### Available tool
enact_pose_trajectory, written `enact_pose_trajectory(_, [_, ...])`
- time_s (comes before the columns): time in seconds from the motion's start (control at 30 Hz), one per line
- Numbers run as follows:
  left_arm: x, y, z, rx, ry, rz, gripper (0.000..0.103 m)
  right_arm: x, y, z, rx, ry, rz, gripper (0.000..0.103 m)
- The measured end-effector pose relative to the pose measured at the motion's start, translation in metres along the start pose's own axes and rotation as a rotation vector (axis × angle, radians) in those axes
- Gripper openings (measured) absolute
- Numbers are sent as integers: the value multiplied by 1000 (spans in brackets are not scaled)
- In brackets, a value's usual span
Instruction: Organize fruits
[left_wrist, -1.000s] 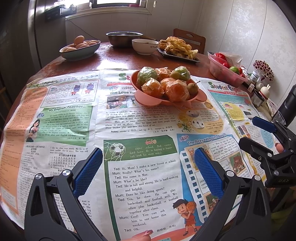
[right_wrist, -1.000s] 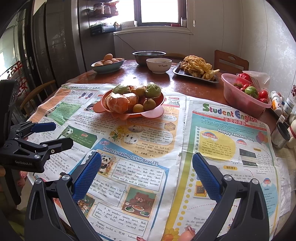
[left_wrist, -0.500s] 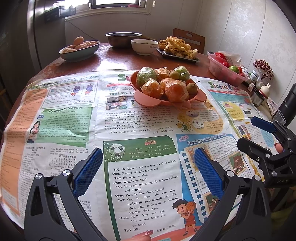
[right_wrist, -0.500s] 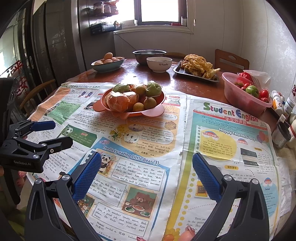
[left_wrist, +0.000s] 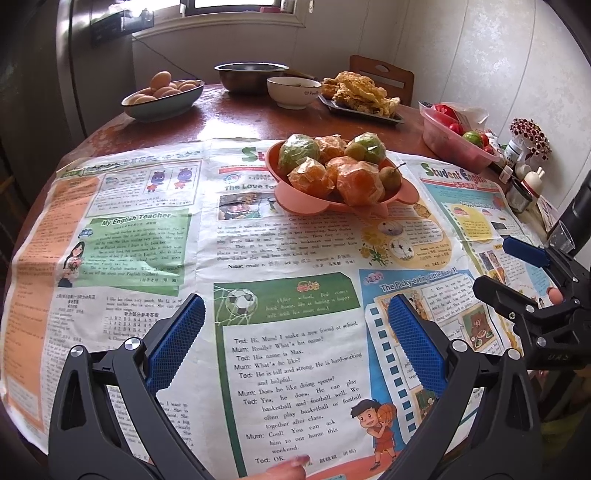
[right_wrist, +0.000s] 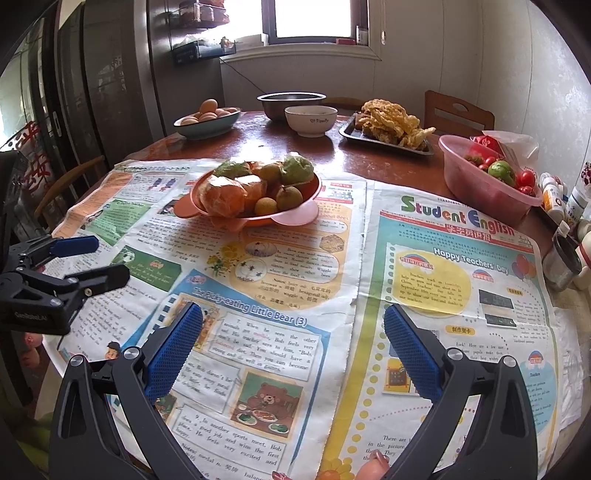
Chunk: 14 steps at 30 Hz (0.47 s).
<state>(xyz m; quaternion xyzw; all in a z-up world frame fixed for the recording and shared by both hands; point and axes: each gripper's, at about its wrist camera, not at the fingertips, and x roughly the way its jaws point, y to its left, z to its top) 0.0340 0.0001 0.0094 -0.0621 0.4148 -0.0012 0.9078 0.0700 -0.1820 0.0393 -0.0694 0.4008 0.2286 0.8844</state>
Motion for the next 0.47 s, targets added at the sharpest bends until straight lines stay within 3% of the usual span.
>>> enact_pose_trajectory(0.13, [-2,9,6,-18,-13,-11,93,7,-9,4,11,19,-12,98])
enact_pose_trajectory(0.23, [-7,27,19,-57,-60,21,93,15,-30,12,44,29,-51,98])
enact_pose_trajectory(0.47, [57,101,59,-119,72,213,93,79,-128,38,156,161,-223,99])
